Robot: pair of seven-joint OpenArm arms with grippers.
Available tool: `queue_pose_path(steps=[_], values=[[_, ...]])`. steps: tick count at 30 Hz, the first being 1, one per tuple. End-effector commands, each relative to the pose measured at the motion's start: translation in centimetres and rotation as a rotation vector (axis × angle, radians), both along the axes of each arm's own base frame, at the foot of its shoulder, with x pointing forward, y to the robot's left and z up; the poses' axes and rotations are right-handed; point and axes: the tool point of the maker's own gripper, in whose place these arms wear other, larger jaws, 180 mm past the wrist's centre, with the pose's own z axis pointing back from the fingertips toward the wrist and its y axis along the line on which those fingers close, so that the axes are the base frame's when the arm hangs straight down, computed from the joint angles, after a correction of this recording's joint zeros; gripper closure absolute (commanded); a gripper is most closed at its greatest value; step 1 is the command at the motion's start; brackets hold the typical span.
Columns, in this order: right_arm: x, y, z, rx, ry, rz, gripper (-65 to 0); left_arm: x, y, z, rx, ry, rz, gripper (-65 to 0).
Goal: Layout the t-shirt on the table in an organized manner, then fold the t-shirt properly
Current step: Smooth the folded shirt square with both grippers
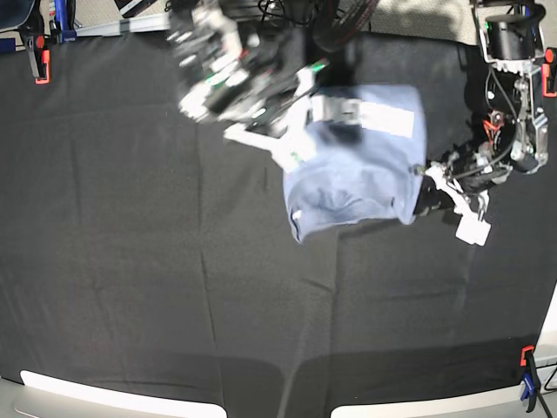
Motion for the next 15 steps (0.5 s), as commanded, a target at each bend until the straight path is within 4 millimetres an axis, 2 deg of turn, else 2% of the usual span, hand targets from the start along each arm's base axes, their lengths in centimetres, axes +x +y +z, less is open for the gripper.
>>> queue_pose_path(steps=[1, 8, 12, 15], values=[[0.6, 0.9, 1.1, 0.037, -0.033, -0.027, 0.0, 1.3, 0.3, 1.9, -0.018, -0.065, 0.008, 0.0], [1.8, -1.1, 0.8, -0.087, -0.078, -0.109, 0.0, 1.4, 1.8, 2.4, 0.000, -0.073, 0.016, 0.0], [2.6, -1.8, 1.9, -0.102, -0.118, -0.138, 0.0, 1.4, 3.9, 3.1, 0.025, -0.082, 0.023, 0.0], [3.5, -2.6, 3.1, -0.125, -0.167, -0.175, 0.0, 1.2, 5.3, 2.8, 0.058, -0.062, 0.043, 0.0]])
